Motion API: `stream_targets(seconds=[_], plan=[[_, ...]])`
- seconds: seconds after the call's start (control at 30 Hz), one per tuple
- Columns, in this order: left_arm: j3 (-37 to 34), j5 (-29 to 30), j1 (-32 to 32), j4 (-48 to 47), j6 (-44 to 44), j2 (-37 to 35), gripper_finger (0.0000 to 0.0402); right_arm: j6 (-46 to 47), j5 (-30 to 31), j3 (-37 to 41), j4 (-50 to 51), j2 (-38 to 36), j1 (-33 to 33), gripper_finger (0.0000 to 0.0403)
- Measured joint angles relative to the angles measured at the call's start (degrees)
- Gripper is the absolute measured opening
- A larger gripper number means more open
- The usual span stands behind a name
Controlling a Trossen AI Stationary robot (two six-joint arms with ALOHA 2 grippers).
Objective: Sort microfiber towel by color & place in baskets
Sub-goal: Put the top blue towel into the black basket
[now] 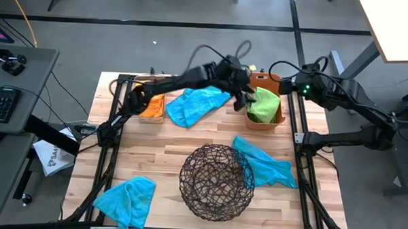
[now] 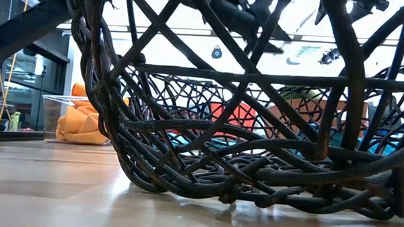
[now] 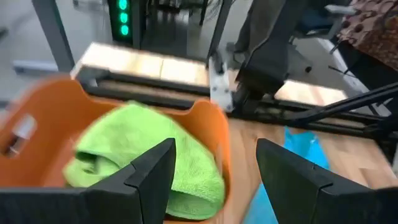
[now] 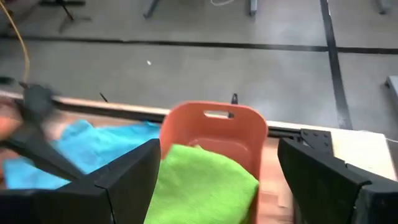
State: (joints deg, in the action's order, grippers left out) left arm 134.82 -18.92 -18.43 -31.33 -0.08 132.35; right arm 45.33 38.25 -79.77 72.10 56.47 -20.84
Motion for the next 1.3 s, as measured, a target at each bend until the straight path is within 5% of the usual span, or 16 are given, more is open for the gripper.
stream_targets(seconds=[0.3, 0.63, 0.93, 1.1, 1.17, 1.3], plan=[[0.11, -0.1, -6.96, -12.1, 3.15, -6.49, 0.0213, 1.02, -4.46, 12.24, -1.19, -4.71, -0.22, 0.032], [-4.9, -3.91, -10.41, -22.1, 4.89, -7.08, 0.0213, 8.47, -15.24, 31.8, -15.98, -14.35, -0.2, 0.032], [-28.49, -0.99, -12.14, -16.97, 4.07, -17.29, 0.0213, 6.7, -19.4, 34.45, -27.86, -17.57, -0.2, 0.032], [-47.48, 14.1, -13.43, -8.31, -0.02, -28.66, 0.0213, 4.64, -20.63, 34.45, -33.94, -17.42, -0.18, 0.032], [-50.98, 19.43, -13.49, -8.8, -0.54, -30.04, 0.0213, 4.13, -20.71, 34.45, -35.47, -17.15, -0.2, 0.032], [-49.46, 19.88, -13.01, -14.95, 3.02, -26.6, 0.0207, 3.71, -20.72, 34.45, -37.43, -16.11, -0.2, 0.032]])
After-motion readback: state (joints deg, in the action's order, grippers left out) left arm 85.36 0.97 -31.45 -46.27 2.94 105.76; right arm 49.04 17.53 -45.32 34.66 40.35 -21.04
